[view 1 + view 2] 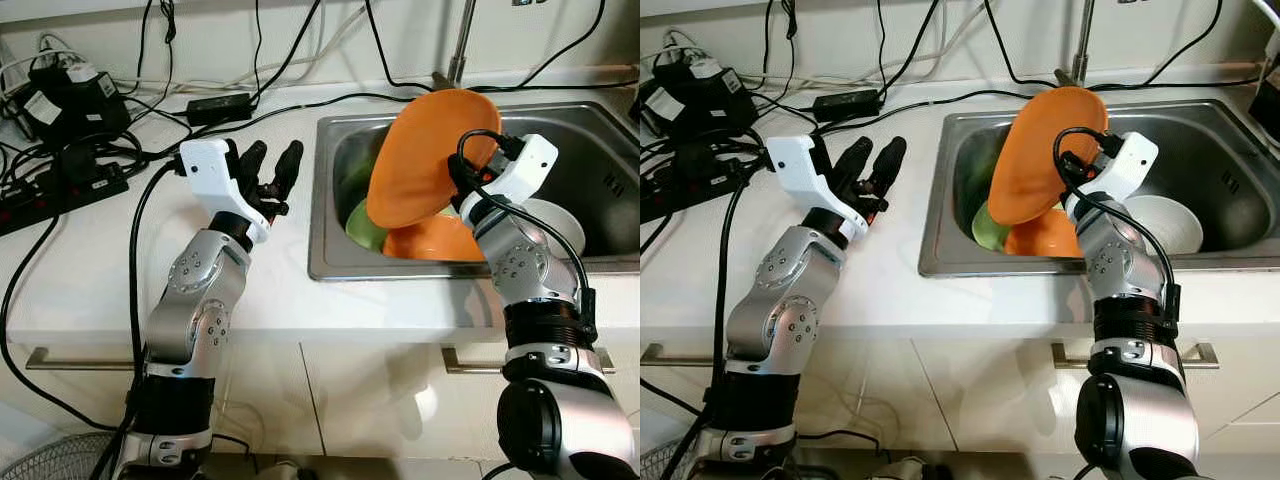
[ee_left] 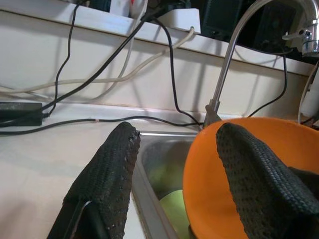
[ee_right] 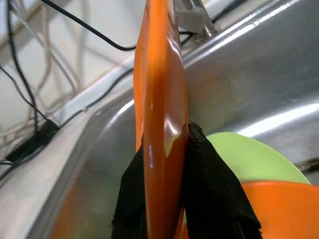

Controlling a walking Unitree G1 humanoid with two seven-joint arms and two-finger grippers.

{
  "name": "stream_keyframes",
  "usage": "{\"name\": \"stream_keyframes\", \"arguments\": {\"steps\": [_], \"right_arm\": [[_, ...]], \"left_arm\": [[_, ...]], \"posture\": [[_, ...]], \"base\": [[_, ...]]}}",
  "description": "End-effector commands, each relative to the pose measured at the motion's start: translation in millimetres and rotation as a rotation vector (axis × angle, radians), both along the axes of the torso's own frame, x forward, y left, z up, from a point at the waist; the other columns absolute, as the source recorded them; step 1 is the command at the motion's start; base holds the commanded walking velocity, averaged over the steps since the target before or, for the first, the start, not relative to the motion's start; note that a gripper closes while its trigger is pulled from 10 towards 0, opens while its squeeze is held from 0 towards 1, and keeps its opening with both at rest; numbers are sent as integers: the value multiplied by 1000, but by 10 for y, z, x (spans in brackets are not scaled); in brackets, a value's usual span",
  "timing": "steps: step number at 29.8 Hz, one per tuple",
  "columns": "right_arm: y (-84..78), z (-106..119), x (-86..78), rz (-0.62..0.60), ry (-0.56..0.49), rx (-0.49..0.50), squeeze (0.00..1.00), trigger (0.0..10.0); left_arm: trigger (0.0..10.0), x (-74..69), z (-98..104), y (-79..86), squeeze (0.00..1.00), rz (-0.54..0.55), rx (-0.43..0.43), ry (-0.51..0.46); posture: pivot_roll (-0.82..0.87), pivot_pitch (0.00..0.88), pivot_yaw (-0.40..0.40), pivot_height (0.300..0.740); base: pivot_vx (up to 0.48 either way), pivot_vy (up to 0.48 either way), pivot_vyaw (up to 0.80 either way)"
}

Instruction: Kitchen organization

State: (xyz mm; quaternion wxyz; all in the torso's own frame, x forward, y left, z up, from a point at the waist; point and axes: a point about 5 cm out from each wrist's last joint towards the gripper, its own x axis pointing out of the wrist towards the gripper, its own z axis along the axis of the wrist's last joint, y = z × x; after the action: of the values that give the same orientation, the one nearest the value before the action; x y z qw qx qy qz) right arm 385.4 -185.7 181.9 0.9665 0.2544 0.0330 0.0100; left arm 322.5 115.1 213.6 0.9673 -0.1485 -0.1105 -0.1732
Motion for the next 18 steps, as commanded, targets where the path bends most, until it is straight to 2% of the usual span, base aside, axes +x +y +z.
{"name": "stream_keyframes", "arguments": {"steps": [1,13,18], "right_arm": [[26,117,41,5,-24,-14,0,0],[6,43,46,-10,8,-37,0,0],[-12,-79,93,6,112,-77,0,0]], "left_arm": [[10000,3,-40,30,0,11,17,22],[10000,20,-49,43,0,23,21,26],[10000,14,-105,-2,0,11,22,49]], "posture": [[-50,56,110,740],[-54,57,118,740],[-62,67,112,740]], "base": [[0,0,0],[0,0,0],[0,0,0]]}}
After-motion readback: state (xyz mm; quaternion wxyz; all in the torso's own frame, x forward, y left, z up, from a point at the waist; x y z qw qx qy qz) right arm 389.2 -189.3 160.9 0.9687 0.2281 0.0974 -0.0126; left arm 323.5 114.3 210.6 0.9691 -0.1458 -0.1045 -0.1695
